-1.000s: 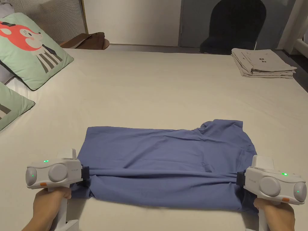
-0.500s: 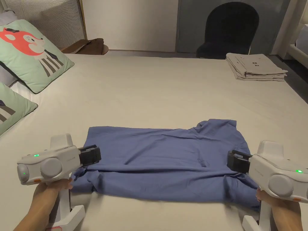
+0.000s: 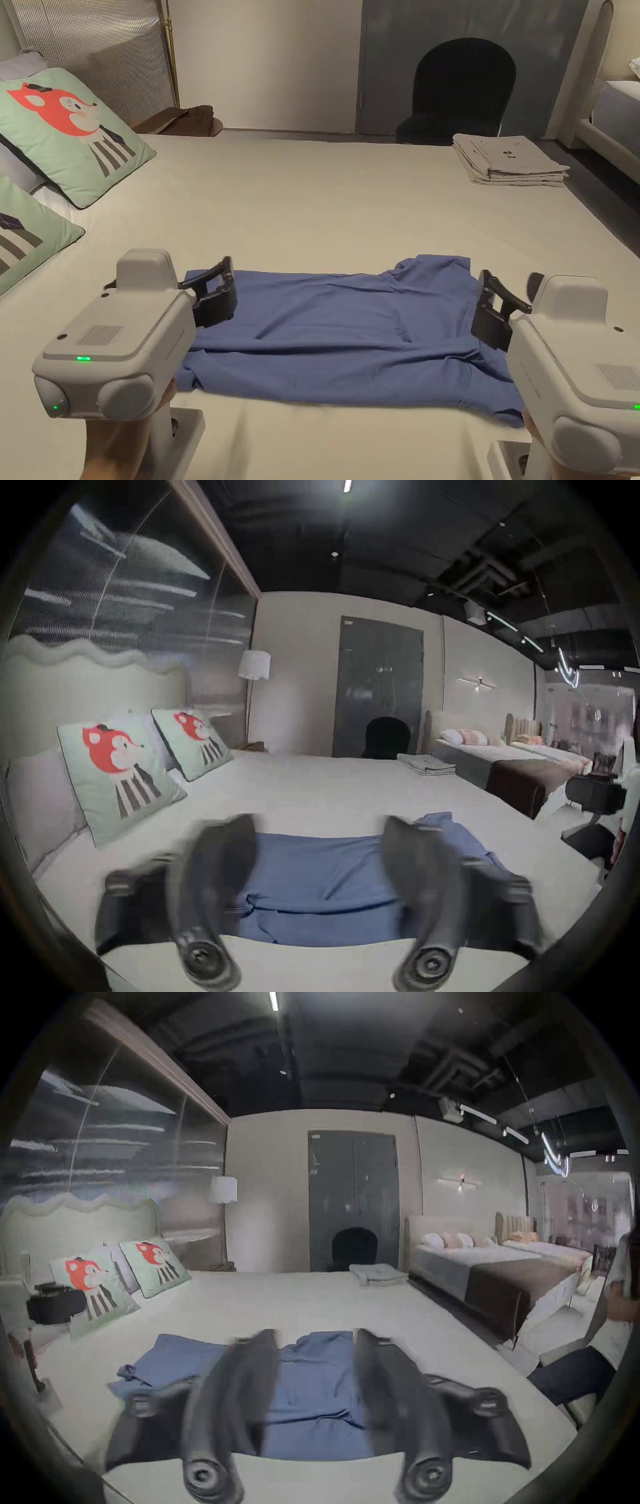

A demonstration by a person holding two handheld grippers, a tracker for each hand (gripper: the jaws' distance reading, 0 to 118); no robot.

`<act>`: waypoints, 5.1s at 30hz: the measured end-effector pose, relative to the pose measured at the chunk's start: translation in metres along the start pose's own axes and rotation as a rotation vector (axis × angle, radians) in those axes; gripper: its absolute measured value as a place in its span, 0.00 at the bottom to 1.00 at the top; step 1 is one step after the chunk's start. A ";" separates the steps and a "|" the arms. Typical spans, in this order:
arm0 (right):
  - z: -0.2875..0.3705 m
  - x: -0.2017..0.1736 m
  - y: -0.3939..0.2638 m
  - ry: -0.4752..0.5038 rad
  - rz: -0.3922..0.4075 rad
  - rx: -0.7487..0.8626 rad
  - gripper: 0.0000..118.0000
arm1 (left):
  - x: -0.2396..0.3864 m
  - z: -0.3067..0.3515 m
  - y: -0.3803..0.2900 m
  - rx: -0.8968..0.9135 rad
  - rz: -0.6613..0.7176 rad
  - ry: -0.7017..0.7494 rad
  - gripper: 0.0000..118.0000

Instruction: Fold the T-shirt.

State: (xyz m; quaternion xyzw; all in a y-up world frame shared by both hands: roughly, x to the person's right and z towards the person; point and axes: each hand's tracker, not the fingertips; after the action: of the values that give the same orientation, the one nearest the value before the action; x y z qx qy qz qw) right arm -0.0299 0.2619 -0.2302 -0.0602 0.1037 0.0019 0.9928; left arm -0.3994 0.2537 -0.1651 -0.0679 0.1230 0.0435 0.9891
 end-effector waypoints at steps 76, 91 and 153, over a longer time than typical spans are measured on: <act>0.004 0.086 -0.126 -0.005 -0.201 -0.610 0.05 | -0.122 0.005 -0.116 -0.730 0.166 0.090 0.06; 0.007 0.060 -0.138 -0.092 -0.107 -0.678 0.24 | -0.101 0.008 -0.126 -0.824 0.036 0.123 0.67; -0.155 -0.008 -0.040 -0.086 0.117 -0.170 0.00 | -0.115 -0.284 -0.110 -0.829 0.064 0.112 0.49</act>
State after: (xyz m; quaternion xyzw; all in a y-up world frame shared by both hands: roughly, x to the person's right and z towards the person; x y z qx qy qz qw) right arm -0.0693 0.2042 -0.3739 -0.1379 0.0641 0.0714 0.9858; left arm -0.5668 0.0961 -0.3957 -0.4587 0.1509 0.1165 0.8679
